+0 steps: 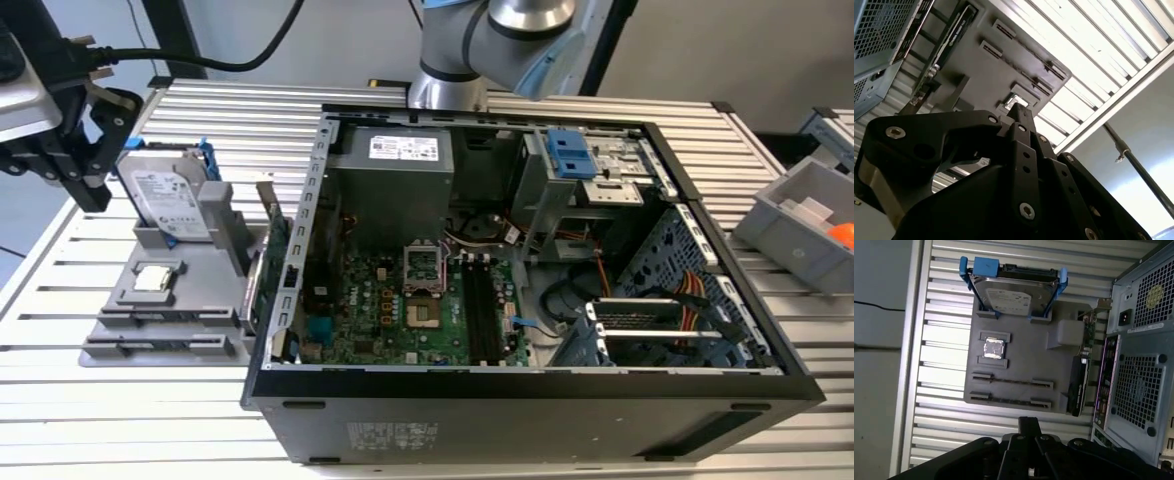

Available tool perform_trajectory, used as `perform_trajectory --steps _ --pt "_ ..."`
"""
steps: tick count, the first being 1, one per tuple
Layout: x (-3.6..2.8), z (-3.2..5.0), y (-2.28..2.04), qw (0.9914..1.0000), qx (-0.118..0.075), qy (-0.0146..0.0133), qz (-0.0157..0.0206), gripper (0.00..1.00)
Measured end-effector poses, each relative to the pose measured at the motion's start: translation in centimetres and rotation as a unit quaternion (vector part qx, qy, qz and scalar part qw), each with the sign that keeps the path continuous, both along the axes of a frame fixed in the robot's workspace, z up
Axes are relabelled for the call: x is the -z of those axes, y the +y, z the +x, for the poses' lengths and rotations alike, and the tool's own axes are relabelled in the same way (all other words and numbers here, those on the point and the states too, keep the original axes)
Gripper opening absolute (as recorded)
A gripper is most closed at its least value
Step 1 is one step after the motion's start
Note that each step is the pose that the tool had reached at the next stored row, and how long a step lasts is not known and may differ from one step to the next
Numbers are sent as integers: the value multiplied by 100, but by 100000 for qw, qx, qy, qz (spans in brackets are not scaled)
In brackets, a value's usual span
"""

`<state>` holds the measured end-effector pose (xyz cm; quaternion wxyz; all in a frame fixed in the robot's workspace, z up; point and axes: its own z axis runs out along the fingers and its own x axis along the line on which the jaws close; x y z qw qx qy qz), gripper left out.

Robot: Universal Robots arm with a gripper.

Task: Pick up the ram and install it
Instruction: 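Pick up the ram and move it above insertion slot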

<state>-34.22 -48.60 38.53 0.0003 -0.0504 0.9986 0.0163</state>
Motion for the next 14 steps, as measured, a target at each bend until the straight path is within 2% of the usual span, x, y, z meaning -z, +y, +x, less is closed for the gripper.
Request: perform_trajectory --steps 8,14 --pt "-1 0 0 100000 -68 52 2 0" --pt "-11 1 0 99993 -1165 52 3 0"
